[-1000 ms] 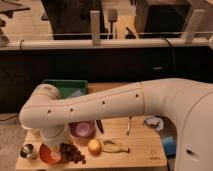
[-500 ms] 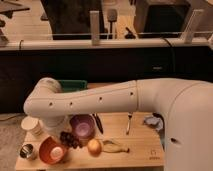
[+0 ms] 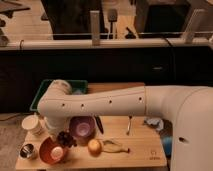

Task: Place grapes in red bowl

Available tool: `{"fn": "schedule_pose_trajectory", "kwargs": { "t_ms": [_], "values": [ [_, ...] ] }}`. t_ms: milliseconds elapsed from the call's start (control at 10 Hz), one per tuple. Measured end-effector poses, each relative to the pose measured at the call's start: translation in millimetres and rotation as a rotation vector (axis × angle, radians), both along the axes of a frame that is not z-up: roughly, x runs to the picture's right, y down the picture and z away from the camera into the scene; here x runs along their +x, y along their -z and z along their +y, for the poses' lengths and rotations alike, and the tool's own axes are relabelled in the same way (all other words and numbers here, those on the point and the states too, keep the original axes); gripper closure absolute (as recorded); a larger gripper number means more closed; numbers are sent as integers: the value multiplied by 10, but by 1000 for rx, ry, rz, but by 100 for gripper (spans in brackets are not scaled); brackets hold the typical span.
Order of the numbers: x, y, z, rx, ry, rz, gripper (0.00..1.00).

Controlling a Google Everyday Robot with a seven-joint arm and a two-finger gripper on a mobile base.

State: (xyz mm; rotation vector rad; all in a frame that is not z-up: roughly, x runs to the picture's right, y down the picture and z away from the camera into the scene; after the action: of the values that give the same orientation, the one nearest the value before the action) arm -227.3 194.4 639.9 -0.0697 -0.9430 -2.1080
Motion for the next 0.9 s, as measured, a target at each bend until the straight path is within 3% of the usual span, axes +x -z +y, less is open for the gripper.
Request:
{"fn": "schedule_pose_trajectory", "kwargs": {
  "t_ms": [300,400,600,700,900],
  "values": [
    [-215,-130,28,6,-20,-73,96],
    [-346,-186,69,-7,-37,-116,82],
    [-408,-259,103,-34,-60,-142,65],
    [-450,-318,182,-59,-56,-144,51],
    [-461,-410,311,-87,-51,-126,34]
  ]
}}
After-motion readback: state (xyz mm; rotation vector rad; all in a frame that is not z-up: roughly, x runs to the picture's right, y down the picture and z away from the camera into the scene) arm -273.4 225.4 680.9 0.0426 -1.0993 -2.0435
